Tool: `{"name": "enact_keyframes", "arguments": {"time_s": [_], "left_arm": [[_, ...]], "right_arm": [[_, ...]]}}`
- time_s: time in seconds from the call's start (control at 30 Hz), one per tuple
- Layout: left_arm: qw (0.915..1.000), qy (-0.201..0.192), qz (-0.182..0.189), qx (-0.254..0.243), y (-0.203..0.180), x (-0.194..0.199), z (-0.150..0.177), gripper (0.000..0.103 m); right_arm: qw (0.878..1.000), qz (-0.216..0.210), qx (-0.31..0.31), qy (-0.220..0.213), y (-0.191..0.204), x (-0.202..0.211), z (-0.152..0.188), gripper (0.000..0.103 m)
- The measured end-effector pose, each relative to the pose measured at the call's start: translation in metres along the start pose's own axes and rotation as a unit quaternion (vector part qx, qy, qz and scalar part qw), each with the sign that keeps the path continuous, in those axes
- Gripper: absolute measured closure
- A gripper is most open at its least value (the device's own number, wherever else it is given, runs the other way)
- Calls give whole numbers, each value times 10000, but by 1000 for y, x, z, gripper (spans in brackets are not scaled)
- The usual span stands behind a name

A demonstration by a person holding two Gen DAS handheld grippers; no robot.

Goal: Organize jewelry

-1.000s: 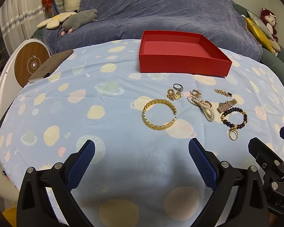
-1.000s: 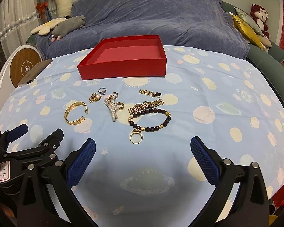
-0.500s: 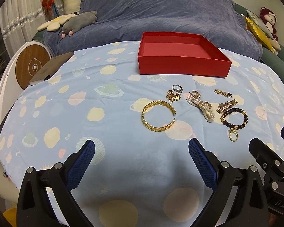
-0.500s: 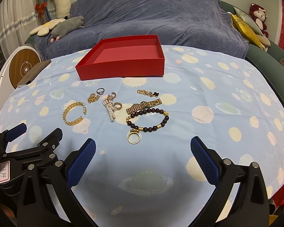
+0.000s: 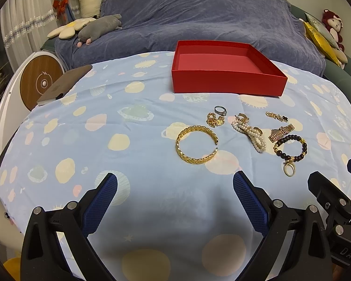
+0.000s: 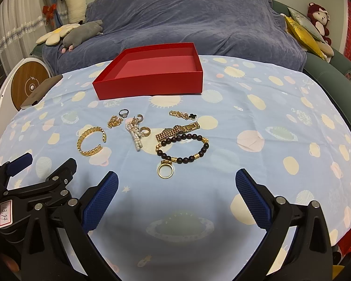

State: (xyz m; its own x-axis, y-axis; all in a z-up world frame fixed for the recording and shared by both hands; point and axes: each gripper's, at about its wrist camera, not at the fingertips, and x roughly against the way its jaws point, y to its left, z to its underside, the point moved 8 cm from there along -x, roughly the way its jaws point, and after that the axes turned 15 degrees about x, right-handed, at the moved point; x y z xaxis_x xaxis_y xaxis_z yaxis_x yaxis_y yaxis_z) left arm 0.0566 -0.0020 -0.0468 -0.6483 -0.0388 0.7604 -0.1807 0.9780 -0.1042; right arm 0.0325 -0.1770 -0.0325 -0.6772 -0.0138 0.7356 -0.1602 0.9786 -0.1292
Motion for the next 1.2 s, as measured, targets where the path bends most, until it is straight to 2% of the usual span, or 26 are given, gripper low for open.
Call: {"name": "enact_keyframes", "arguments": {"time_s": [1.2], "left_arm": [[10000, -56, -28, 7, 4, -1, -1, 7]], "right_arm": [[10000, -10, -9, 6, -1, 0, 1, 5]]}}
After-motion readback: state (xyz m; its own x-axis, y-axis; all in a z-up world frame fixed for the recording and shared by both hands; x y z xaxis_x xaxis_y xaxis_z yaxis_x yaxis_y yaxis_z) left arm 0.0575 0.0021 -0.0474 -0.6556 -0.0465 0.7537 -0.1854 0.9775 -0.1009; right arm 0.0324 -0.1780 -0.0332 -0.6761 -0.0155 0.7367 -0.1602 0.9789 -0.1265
